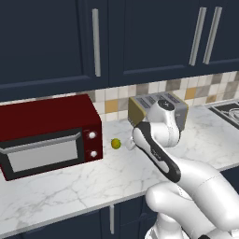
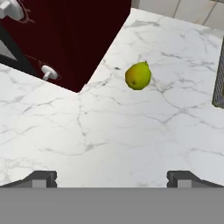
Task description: Place the liquor on the top shelf of the fridge to keep it out of children's reach, and place the onion and pear on lower shelves for easy access.
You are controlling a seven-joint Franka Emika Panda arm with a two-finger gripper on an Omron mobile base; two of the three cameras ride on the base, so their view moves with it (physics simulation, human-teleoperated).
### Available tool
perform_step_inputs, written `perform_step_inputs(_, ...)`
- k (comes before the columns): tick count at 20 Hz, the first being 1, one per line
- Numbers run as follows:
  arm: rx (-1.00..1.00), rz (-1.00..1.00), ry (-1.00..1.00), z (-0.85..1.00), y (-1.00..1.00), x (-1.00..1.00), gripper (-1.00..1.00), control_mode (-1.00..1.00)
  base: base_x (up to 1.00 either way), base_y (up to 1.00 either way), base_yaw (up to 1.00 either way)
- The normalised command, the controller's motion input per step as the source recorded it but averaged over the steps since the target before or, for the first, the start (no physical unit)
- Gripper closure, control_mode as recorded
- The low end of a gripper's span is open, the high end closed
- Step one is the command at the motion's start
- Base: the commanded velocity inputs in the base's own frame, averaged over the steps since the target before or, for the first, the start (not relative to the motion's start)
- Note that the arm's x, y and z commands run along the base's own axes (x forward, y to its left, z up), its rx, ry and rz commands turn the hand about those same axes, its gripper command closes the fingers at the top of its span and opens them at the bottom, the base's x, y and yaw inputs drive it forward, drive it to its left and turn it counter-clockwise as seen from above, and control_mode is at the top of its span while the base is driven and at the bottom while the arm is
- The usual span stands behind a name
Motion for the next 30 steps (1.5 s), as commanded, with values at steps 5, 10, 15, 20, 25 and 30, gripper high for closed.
perform_step_inputs(5, 0.12, -0.11, 0.01, -0.34, 0.04, 0.00, -1.00, -1.00, 0.00, 0.00, 0.00)
perform_step_inputs(10, 0.13, -0.14, 0.03, -0.27, 0.00, 0.00, -1.00, -1.00, 0.00, 0.00, 0.00)
perform_step_inputs(15, 0.15, -0.16, 0.08, -0.09, 0.00, 0.03, -1.00, -1.00, 0.00, 0.00, 0.00)
perform_step_inputs(20, 0.16, -0.17, 0.14, 0.00, 0.00, 0.04, -1.00, -1.00, 0.00, 0.00, 0.00)
perform_step_inputs(25, 0.15, -0.17, 0.18, 0.00, 0.00, 0.13, -1.00, -1.00, 0.00, 0.00, 0.00)
perform_step_inputs(30, 0.12, -0.14, 0.14, 0.00, 0.04, 0.22, -1.00, -1.00, 0.00, 0.00, 0.00)
